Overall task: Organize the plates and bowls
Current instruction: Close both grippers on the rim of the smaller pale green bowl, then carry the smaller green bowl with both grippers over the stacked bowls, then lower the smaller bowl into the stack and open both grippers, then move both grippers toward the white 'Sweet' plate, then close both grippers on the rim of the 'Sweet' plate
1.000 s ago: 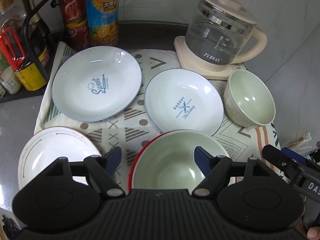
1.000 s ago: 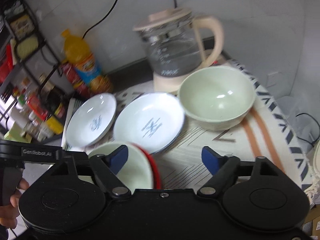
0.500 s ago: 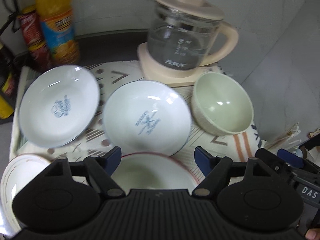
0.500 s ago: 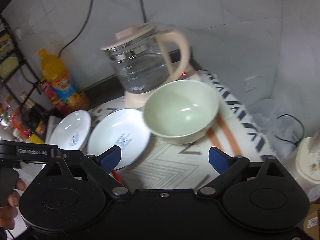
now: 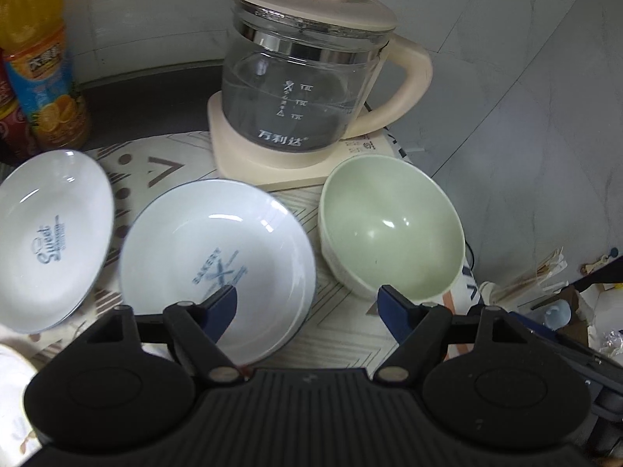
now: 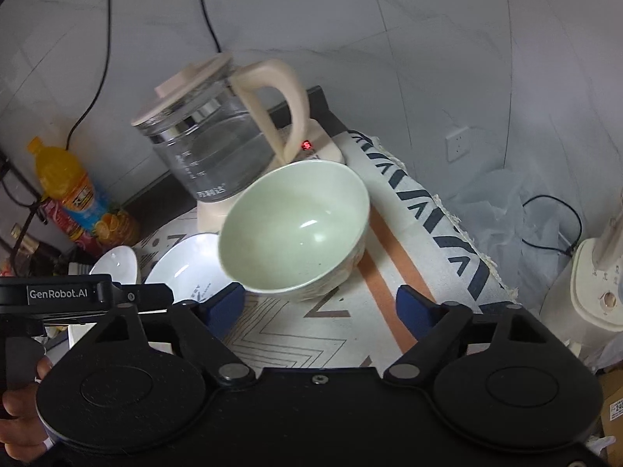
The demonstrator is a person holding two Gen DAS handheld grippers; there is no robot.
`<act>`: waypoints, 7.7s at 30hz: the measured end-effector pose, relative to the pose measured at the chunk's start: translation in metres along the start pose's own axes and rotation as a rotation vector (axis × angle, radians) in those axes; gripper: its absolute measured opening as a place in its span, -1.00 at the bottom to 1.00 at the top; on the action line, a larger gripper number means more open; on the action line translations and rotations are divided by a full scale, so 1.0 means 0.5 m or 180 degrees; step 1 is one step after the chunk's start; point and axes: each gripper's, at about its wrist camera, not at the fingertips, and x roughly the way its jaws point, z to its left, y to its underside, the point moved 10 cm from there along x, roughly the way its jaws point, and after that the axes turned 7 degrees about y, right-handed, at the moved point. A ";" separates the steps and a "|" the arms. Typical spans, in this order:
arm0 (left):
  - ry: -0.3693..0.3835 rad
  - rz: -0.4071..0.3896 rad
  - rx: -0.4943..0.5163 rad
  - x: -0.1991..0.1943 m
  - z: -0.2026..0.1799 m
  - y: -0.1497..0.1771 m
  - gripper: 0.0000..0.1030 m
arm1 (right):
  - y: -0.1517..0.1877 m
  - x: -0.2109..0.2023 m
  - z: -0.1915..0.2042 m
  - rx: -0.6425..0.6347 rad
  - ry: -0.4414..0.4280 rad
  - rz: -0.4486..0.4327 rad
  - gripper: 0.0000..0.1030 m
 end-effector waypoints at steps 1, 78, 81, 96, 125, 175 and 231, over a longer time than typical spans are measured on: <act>0.0014 0.0002 -0.0012 0.008 -0.001 -0.004 0.50 | -0.001 0.005 -0.004 0.0028 0.0002 0.0007 0.54; -0.0078 -0.0517 -0.0571 -0.171 0.060 0.055 -0.80 | 0.013 -0.065 0.157 -0.0474 -0.0445 -0.0078 -0.48; -0.0111 -0.0533 -0.0608 -0.188 0.071 0.072 -0.79 | 0.021 -0.072 0.171 -0.0545 -0.0501 -0.0075 -0.48; -0.0108 -0.0460 -0.0818 -0.248 0.134 0.169 -0.78 | 0.105 -0.113 0.240 -0.0919 -0.0649 0.0137 -0.48; -0.0480 0.0124 -0.1033 -0.211 0.181 0.273 -0.74 | 0.244 -0.088 0.266 -0.1301 -0.0605 0.0642 -0.39; -0.1363 -0.0301 -0.1819 -0.444 0.347 0.322 0.55 | 0.221 -0.145 0.418 -0.1792 -0.1060 0.0472 0.99; -0.0479 -0.0625 -0.1339 -0.274 0.626 0.099 0.06 | 0.171 0.140 0.630 -0.0596 -0.0340 0.0629 0.40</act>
